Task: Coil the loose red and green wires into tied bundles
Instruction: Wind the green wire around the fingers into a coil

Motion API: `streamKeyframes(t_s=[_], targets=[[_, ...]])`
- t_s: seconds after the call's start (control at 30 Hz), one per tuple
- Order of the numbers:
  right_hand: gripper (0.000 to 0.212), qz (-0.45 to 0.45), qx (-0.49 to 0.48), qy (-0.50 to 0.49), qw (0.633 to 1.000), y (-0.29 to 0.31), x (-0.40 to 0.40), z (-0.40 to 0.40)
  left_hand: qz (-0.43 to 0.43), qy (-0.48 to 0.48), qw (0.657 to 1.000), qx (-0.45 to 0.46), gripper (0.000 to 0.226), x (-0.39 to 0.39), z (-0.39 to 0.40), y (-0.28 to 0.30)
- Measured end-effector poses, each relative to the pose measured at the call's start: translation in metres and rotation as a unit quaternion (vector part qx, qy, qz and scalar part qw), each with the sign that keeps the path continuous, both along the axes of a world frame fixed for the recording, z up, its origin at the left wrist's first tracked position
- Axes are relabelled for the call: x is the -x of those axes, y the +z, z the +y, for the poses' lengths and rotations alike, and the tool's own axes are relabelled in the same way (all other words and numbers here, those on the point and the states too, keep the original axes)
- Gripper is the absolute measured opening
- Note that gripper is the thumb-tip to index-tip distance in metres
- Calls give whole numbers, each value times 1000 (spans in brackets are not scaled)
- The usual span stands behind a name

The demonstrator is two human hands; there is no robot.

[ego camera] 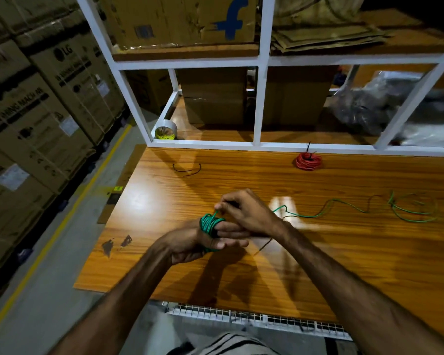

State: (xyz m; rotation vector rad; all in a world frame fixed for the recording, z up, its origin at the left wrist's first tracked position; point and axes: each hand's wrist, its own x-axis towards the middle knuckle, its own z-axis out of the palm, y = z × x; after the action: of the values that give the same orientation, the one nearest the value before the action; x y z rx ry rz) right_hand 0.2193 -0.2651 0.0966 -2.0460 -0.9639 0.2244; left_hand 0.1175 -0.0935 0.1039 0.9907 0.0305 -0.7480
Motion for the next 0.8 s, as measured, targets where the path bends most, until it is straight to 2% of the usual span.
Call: streamKeyframes(t_s=[0.1, 0.17, 0.23, 0.3, 0.37, 0.43, 0.47, 0.5, 0.6, 0.7, 0.8], targets=[[40, 67, -34, 46, 996, -3, -2, -6, 9, -27, 998, 53, 63, 1, -2, -4], [37, 165, -70, 71, 981, -8, -2, -7, 2, -32, 994, 105, 62, 0, -4, -5], [24, 245, -67, 36, 966, -12, -2, -4, -4, -23, 986, 167, 64, -2, -8, -4], [19, 290, -98, 52, 951, -16, 2, -1, -13, 7, 979, 206, 68, -5, -13, 0], [7, 254, -123, 29, 959, -25, 1, -2, -17, 66, 973, 221, 74, -9, -15, 5], [17, 136, -119, -17, 983, -35, 2, -6, -25, 118, 963, 243, 80, -15, -17, 9], [17, 94, -86, -40, 991, -38, 4, -6, -29, 148, 956, 253, 85, -19, -17, 10], [17, 94, -62, -53, 992, -38, 4, -5, -32, 183, 948, 259, 90, -23, -16, 11], [24, 59, 23, -54, 997, -31, 8, -5, -42, 281, 936, 208, 92, -39, -11, 5], [28, -9, 107, -41, 993, -18, 9, -4, -81, 333, 938, 56, 84, -51, -16, -9], [29, -45, 170, -4, 984, -7, 8, -4, -123, 359, 919, -106, 80, -60, -13, -20]])
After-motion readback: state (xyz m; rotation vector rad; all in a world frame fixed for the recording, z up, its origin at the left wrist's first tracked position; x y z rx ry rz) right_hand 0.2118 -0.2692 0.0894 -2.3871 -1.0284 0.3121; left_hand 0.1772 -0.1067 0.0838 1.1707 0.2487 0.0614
